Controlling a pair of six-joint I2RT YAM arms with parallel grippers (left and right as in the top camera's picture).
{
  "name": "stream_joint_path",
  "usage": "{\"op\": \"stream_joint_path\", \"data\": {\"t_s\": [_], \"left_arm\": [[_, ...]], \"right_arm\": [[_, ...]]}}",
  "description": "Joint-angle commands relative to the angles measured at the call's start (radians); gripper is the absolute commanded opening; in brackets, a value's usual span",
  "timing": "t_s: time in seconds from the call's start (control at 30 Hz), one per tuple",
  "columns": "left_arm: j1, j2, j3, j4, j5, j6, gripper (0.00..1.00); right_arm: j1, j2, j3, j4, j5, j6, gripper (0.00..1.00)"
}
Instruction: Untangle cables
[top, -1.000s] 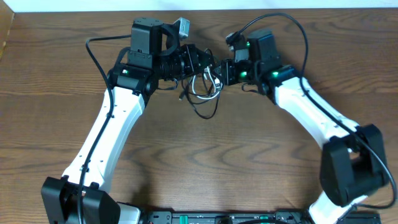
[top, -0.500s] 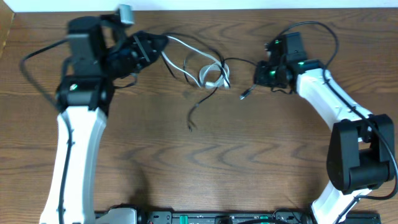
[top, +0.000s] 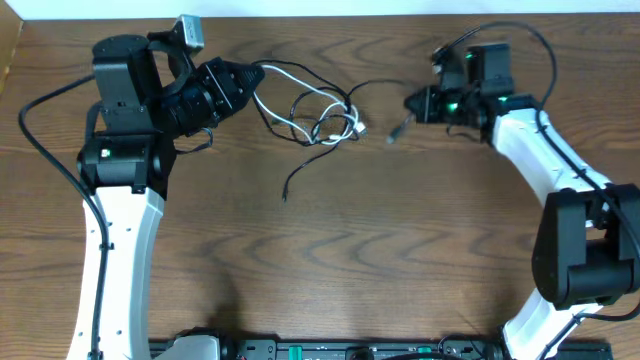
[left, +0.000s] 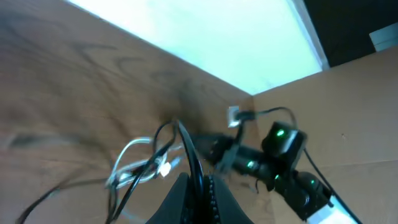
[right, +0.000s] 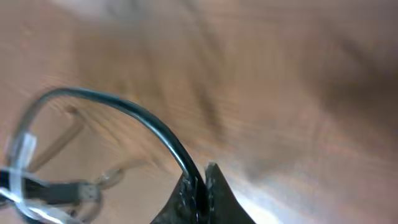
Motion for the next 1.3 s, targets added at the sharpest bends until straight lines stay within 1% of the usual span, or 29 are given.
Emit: {"op": "stream_joint_path", "data": {"t_s": [0.0, 0.03, 0.07, 0.17, 0.2, 0.23, 0.27, 0.3, 0.33, 0.37, 0.47, 0.53, 0.63, 0.67, 0.73, 0.77, 0.8, 0.83, 0.9, 1.0, 1.1, 1.27], "left_arm": [[-0.01, -0.001, 0.019, -0.043, 0.017, 0.002, 0.07], [-0.015, -0.001, 0.019, -0.051, 0.018, 0.003, 0.07], [-0.024, -0.001, 0.019, -0.063, 0.018, 0.005, 0.07], [-0.043, -0.001, 0.019, -0.067, 0.067, 0.022, 0.07], [-0.051, -0.001, 0.019, -0.067, 0.085, 0.023, 0.08], [-0.056, -0.001, 0.019, -0.067, 0.089, 0.025, 0.07], [-0.068, -0.001, 0.019, -0.067, 0.089, 0.025, 0.08], [-0.08, -0.001, 0.019, -0.066, 0.088, 0.025, 0.08], [-0.085, -0.001, 0.019, -0.066, 0.088, 0.024, 0.07], [-0.087, -0.001, 0.019, -0.066, 0.088, 0.024, 0.07], [-0.088, -0.001, 0.019, -0.066, 0.088, 0.015, 0.07], [-0.088, -0.001, 0.019, -0.066, 0.083, -0.007, 0.08], [-0.088, -0.001, 0.019, -0.064, 0.049, -0.066, 0.07], [-0.088, -0.001, 0.019, -0.062, 0.029, -0.099, 0.07], [-0.088, -0.001, 0.019, -0.051, 0.013, -0.149, 0.08], [-0.088, -0.001, 0.019, -0.039, 0.013, -0.167, 0.06], [-0.088, -0.002, 0.019, -0.005, 0.02, -0.21, 0.08], [-0.088, -0.002, 0.019, 0.019, 0.034, -0.228, 0.08], [-0.088, -0.002, 0.019, 0.072, 0.053, -0.256, 0.07], [-0.087, -0.002, 0.019, 0.161, 0.082, -0.308, 0.07], [-0.088, -0.002, 0.019, 0.196, 0.081, -0.344, 0.07], [-0.088, -0.002, 0.019, 0.235, 0.08, -0.392, 0.07]], "right_arm": [[-0.059, -0.065, 0.0, 0.119, -0.145, 0.074, 0.01], [-0.062, -0.07, 0.0, 0.133, -0.145, 0.086, 0.01], [-0.07, -0.08, 0.0, 0.182, -0.145, 0.122, 0.01], [-0.072, -0.083, -0.001, 0.251, -0.139, 0.17, 0.01], [-0.065, -0.082, -0.001, 0.272, -0.124, 0.186, 0.02], [-0.058, -0.082, -0.001, 0.282, -0.111, 0.185, 0.07], [-0.045, -0.082, 0.0, 0.288, -0.075, 0.185, 0.36], [-0.034, -0.082, -0.001, 0.285, -0.038, 0.185, 0.71], [-0.027, -0.082, -0.001, 0.275, -0.023, 0.185, 0.84], [-0.025, -0.082, -0.001, 0.269, -0.02, 0.185, 0.88], [-0.018, -0.082, -0.001, 0.213, -0.03, 0.184, 0.9], [-0.011, -0.082, -0.001, 0.167, -0.066, 0.152, 0.92], [0.021, -0.082, -0.001, 0.069, -0.157, 0.015, 0.99], [0.042, -0.082, -0.001, 0.032, -0.193, -0.042, 0.99], [0.072, -0.082, -0.001, -0.005, -0.217, -0.11, 0.99], [0.09, -0.082, -0.001, -0.016, -0.217, -0.143, 0.99], [0.12, -0.079, -0.001, -0.022, -0.216, -0.195, 0.99], [0.135, -0.076, -0.001, -0.02, -0.216, -0.21, 0.99], [0.158, -0.067, -0.001, -0.014, -0.21, -0.228, 0.97], [0.185, -0.043, -0.001, -0.008, -0.178, -0.228, 0.89], [0.196, -0.031, -0.001, -0.001, -0.178, -0.236, 0.81], [0.225, -0.025, -0.001, 0.0, -0.178, -0.27, 0.76]]}}
